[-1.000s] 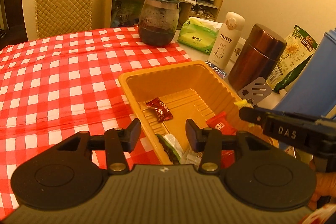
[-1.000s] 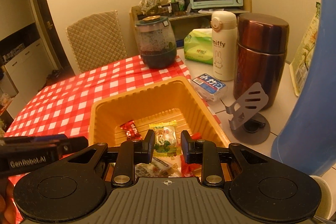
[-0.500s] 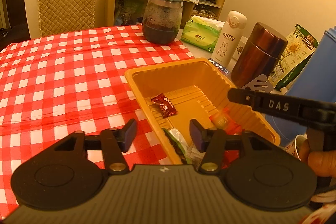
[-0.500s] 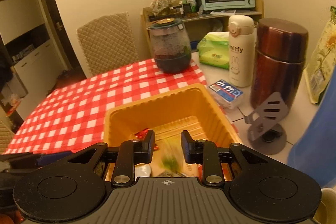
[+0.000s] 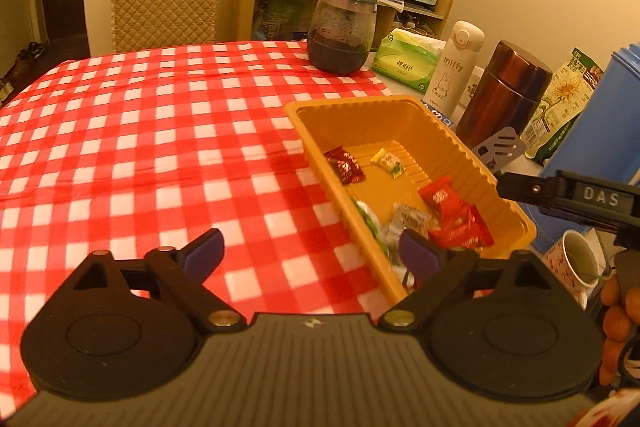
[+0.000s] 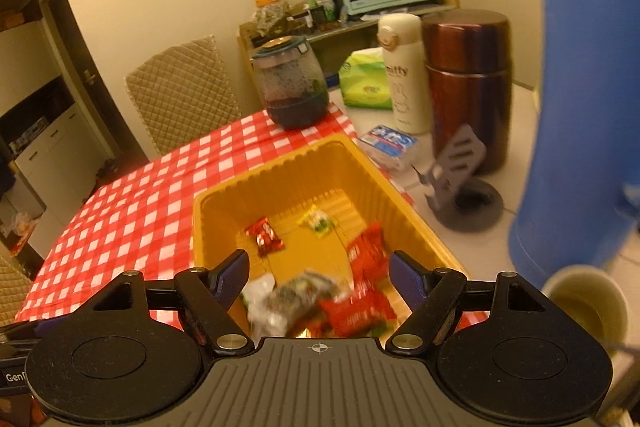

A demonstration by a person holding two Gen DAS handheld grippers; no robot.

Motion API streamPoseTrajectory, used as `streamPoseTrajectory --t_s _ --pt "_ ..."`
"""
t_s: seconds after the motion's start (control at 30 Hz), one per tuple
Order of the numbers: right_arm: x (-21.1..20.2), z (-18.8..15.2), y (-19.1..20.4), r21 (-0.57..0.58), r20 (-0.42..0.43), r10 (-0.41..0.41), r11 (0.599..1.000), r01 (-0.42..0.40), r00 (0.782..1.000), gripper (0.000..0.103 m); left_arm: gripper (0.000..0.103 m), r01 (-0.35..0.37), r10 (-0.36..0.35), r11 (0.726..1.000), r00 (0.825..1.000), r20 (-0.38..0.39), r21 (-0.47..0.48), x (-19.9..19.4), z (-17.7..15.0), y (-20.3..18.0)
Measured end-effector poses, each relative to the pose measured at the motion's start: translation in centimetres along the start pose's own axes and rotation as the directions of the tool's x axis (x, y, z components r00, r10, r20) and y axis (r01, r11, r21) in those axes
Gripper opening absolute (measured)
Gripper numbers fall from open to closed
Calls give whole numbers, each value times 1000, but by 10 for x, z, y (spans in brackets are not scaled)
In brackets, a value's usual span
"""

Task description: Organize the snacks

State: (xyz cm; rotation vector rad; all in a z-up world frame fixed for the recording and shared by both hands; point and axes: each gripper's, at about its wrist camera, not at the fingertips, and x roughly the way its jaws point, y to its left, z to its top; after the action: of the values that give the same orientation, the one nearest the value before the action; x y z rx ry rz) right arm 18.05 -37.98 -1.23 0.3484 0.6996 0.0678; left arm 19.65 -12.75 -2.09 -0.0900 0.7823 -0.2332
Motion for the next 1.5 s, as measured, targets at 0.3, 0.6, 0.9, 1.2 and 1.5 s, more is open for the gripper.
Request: streamPoseTrajectory --t_s 0.3,0.6,0.9,1.2,1.5 --pt "-56 -29 19 -4 -16 -5 1000 5 1000 77 103 -32 33 999 999 26 -24 -59 -23 -1" --pt "-108 -60 44 -53 -15 13 999 -14 1000 78 103 -49 51 998 997 58 -33 -117 -41 -2" --pt "-150 -91 66 -110 -26 15 994 -18 1000 78 103 -82 86 995 995 60 -64 -165 -68 4" --pt "-180 -106 79 -154 -17 -24 988 21 1000 79 103 -96 99 994 993 61 -53 -198 -88 0" --pt "-207 -118 91 -179 9 -33 983 34 999 79 103 -114 118 991 992 52 -72 -218 -104 2"
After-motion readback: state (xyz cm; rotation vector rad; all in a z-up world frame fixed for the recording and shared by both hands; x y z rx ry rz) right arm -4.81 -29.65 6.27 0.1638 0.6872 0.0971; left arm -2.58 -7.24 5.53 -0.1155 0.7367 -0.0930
